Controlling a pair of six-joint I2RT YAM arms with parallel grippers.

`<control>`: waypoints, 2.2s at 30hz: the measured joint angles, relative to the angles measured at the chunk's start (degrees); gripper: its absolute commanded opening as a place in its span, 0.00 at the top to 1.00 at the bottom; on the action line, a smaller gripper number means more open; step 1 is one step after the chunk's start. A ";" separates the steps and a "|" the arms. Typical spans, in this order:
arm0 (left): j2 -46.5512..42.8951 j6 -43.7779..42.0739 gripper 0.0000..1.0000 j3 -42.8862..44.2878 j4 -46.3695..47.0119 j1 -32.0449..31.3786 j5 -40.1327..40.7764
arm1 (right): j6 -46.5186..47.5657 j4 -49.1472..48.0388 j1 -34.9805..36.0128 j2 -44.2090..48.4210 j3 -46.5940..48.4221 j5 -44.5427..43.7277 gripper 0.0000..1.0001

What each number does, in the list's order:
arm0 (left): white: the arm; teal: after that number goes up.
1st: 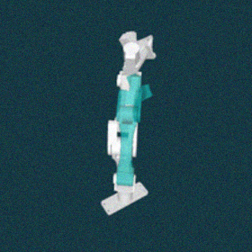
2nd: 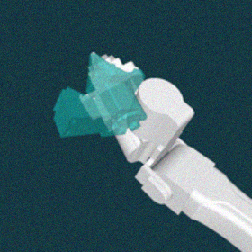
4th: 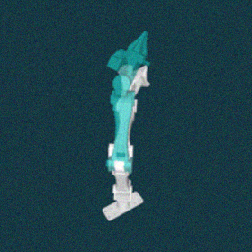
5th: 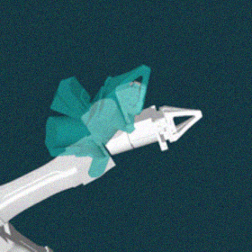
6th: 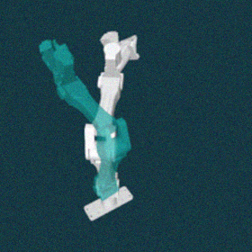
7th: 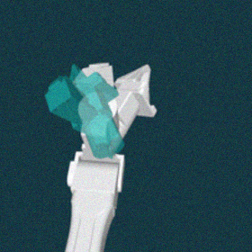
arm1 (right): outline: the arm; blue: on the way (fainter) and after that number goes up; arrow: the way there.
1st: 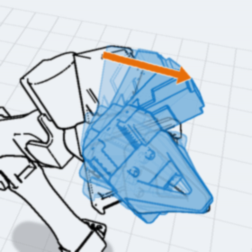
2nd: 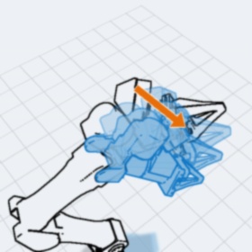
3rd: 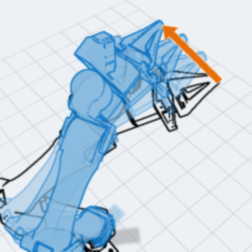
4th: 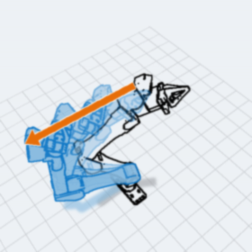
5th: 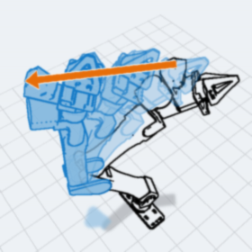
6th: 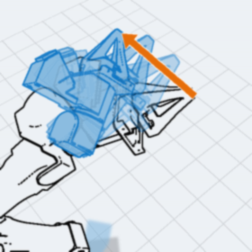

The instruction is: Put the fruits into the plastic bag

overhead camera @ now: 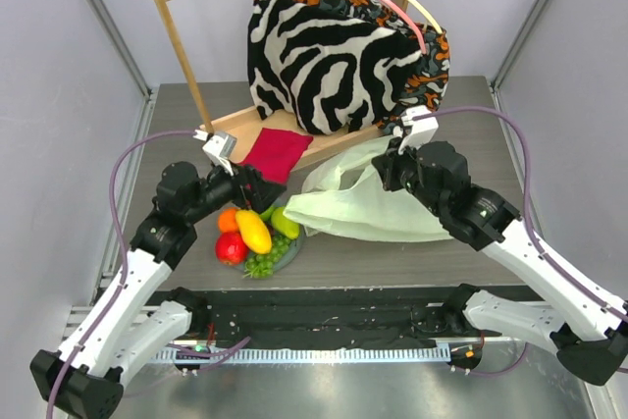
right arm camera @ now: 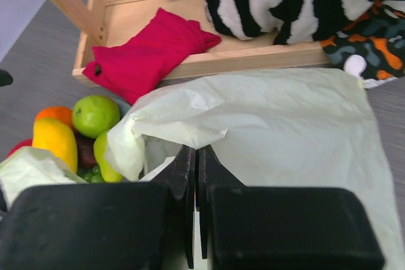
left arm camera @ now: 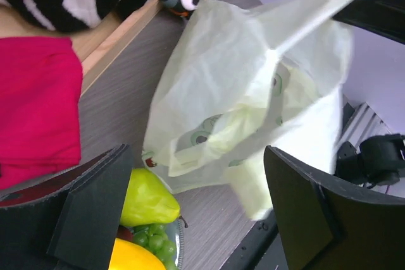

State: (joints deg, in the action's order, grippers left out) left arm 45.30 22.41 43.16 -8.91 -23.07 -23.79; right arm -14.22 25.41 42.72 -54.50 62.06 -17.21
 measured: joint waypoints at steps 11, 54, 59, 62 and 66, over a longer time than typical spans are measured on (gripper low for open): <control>11.06 -6.16 0.16 8.98 -5.16 -10.14 3.50 | 0.37 -3.50 -6.97 -3.28 0.02 18.01 0.99; 25.64 1.20 0.30 2.40 8.26 -29.05 24.74 | -7.02 -8.68 -17.94 -3.28 -3.13 35.98 0.99; 28.11 1.16 0.68 2.27 11.69 -29.46 26.05 | -7.43 -9.22 -18.16 -3.28 -4.02 36.41 0.99; 29.49 1.11 0.96 2.27 14.21 -29.46 25.51 | -7.50 -9.25 -18.21 -3.30 -4.20 36.72 0.99; 29.59 0.74 1.00 2.54 15.96 -29.44 24.74 | -7.26 -9.31 -18.21 -3.67 -4.20 36.89 0.99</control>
State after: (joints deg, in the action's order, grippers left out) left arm 74.89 23.16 45.69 7.05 -52.51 0.95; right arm -21.47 16.10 24.51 -58.17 57.87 19.68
